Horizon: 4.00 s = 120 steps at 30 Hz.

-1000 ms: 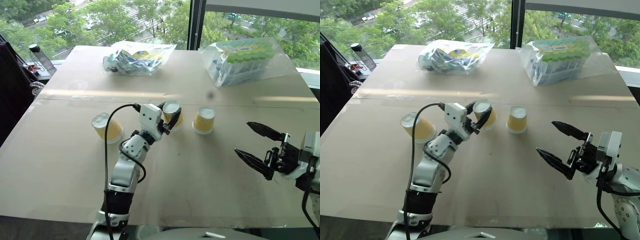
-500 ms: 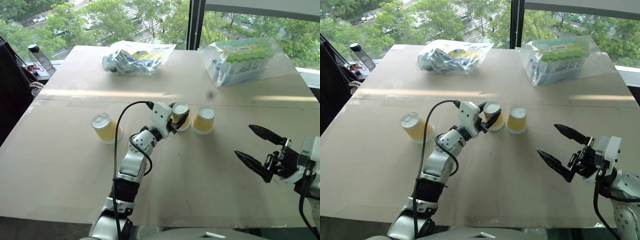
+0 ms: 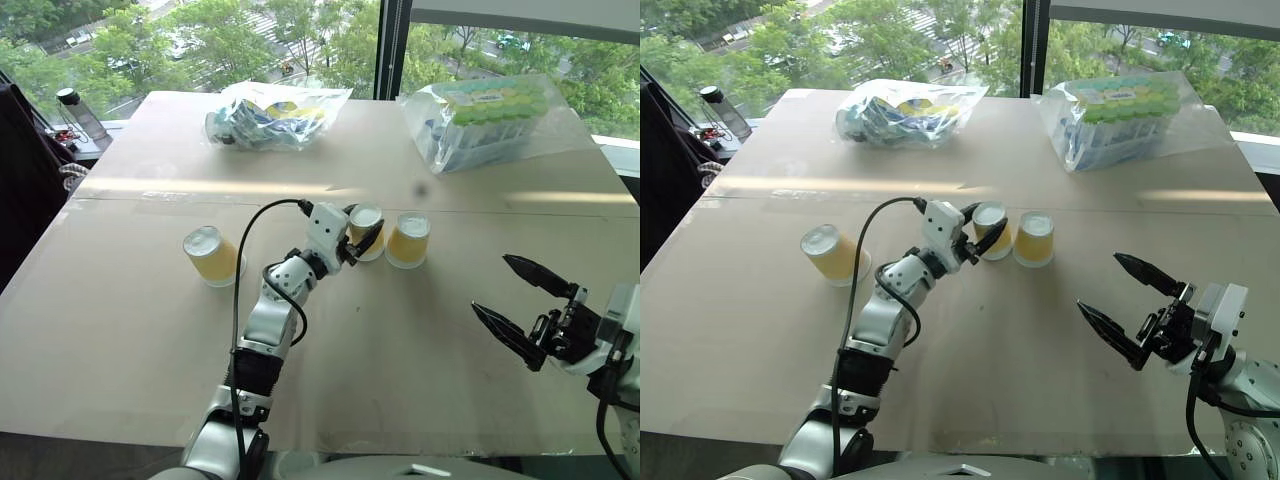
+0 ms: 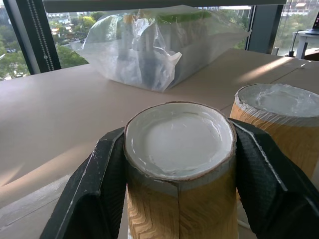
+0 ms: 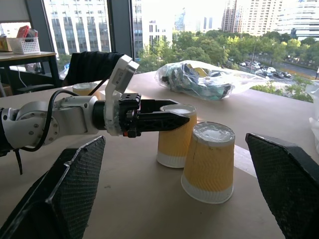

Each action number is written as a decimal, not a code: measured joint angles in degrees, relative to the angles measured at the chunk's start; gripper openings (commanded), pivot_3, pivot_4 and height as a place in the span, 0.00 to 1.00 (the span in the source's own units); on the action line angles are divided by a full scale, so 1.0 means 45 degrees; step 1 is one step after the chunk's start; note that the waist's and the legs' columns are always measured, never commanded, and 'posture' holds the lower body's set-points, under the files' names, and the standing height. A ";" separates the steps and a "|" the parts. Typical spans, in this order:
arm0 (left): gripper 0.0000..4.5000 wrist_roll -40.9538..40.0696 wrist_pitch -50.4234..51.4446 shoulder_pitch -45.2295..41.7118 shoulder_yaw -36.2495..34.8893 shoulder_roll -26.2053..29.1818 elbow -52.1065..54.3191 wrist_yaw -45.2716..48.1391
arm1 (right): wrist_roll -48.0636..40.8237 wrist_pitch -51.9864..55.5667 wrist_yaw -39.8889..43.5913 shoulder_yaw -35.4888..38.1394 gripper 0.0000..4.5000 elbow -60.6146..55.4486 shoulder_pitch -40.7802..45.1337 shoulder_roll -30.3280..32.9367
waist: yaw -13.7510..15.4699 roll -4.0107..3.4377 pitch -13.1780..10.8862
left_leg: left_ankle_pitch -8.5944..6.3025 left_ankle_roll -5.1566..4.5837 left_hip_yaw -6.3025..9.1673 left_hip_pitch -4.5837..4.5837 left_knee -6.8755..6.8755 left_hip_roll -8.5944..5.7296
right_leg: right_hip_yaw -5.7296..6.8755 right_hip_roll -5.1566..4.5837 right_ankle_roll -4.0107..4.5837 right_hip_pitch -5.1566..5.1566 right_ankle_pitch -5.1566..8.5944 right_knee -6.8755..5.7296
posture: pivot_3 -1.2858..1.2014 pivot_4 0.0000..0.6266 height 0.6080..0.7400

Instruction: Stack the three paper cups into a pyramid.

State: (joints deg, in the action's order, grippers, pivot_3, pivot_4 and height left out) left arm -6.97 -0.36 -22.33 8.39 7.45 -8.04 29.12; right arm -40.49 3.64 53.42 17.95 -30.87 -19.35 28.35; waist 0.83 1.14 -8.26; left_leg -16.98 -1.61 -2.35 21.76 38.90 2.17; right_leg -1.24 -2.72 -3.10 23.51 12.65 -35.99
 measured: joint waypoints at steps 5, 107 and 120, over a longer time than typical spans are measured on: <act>0.53 0.0004 0.0000 0.0000 -0.0002 -0.0030 0.0000 0.0086 | 0.0007 -0.0002 -0.0001 0.0000 1.00 0.0000 0.0005 0.0011 | -0.0001 0.0000 0.0000 | 0.0000 0.0000 -0.0001 0.0000 0.0000 0.0000 | -0.0001 0.0000 0.0000 0.0000 0.0000 0.0000 | 0.52 0.24 1.00; 0.62 -0.3952 0.3327 -0.5212 -0.1594 0.3344 0.0077 0.4859 | -0.1880 0.0306 0.0977 0.0753 1.00 0.1013 0.0920 -0.0565 | -0.0031 0.0006 -0.0006 | -0.0001 0.0000 0.0126 0.0006 0.0058 -0.0017 | 0.0063 0.0022 -0.0001 -0.0058 0.0002 0.0000 | 0.52 0.24 1.00; 0.62 -0.2999 0.2865 -0.7054 -0.0340 0.2005 -0.3665 0.7404 | -0.1047 -0.0583 0.0212 0.0603 1.00 0.0318 0.0206 -0.1392 | -0.0032 -0.0005 -0.0016 | -0.0001 -0.0001 0.0127 0.0016 0.0058 -0.0016 | 0.0049 0.0027 -0.0002 -0.0048 0.0003 0.0005 | 0.52 0.24 1.00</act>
State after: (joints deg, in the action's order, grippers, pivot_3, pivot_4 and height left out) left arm -20.47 12.53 -54.07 6.86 16.47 -24.53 62.44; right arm -45.20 1.02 54.38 20.66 -29.44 -18.42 22.09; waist 0.68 1.11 -8.33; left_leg -16.98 -1.61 -1.78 21.83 39.16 2.10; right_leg -1.02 -2.60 -3.11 23.30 12.67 -35.97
